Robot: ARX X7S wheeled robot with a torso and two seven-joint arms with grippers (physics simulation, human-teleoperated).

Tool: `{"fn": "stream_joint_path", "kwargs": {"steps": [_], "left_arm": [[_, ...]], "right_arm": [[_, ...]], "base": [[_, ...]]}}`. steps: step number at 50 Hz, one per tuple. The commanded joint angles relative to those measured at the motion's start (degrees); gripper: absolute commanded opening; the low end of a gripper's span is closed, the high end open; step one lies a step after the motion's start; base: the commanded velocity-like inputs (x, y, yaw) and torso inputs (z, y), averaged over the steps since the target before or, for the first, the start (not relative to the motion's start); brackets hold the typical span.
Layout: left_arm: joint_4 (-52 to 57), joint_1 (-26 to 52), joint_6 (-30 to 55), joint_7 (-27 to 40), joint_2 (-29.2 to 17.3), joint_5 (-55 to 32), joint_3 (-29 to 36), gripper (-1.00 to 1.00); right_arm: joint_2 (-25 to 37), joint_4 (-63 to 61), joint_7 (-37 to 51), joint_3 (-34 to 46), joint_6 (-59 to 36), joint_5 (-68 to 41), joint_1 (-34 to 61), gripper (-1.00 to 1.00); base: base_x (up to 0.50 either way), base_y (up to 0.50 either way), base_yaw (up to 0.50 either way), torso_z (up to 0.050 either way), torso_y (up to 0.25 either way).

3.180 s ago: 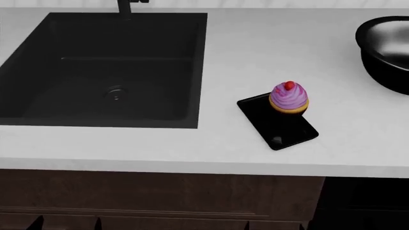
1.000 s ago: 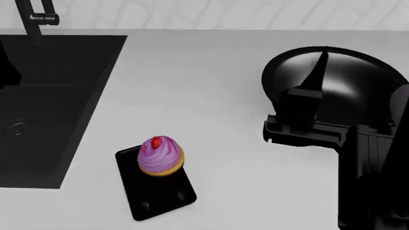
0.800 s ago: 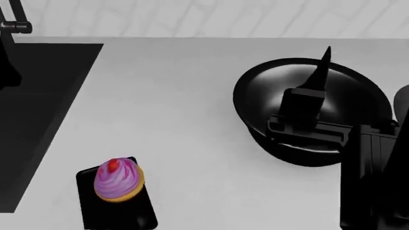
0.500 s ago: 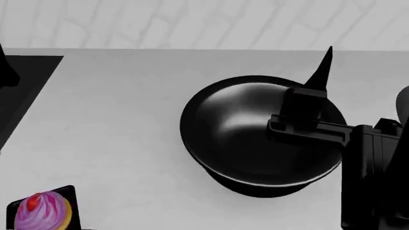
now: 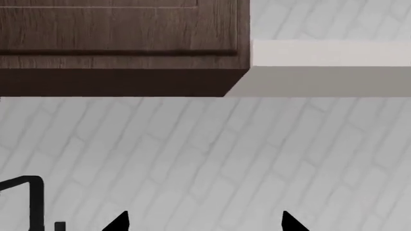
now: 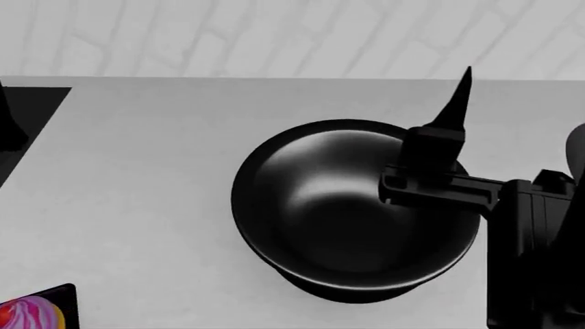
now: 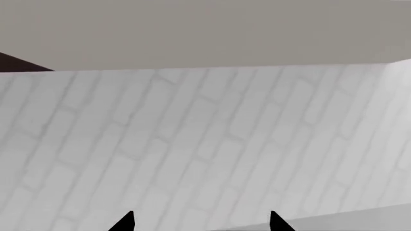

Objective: Move the fresh-baked cupcake off the tray onto the counter, and place the bowl used for mixing into the sink.

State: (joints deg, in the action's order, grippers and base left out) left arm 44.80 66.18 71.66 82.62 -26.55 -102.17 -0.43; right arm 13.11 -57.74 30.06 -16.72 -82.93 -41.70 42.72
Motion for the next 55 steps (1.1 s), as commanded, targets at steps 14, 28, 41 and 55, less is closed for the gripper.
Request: {"fn": "stream_joint_path", "kwargs": {"steps": [14, 28, 41, 55], "left_arm": [[15.20, -27.90, -31.74, 7.36, -41.75, -47.56, -7.14, 1.00], [15.20, -42.91, -27.26, 7.36, -39.29, -56.16, -20.87, 1.00], [15.20, -38.85, -29.05, 7.36, -37.40, -49.46, -11.07, 1.00], [8.94, -29.60, -30.96, 5.57, -38.09, -31.41, 11.39, 1.00]], "right_arm": [[0.84, 0.99, 2.17, -0.26, 0.44, -4.33, 0.30, 1.00], [2.02, 1.52, 3.51, -0.43, 1.67, -5.81, -0.10, 1.00], [2.50, 1.69, 5.14, -0.92, 1.66, -7.93, 0.19, 1.00], [3.75, 2.64, 5.79, 0.93, 4.04, -8.24, -0.43, 1.00]], "base": [[0.00, 0.00, 0.00, 0.000, 0.000], [0.00, 0.00, 0.00, 0.000, 0.000], [0.00, 0.00, 0.00, 0.000, 0.000], [0.00, 0.00, 0.00, 0.000, 0.000]]}}
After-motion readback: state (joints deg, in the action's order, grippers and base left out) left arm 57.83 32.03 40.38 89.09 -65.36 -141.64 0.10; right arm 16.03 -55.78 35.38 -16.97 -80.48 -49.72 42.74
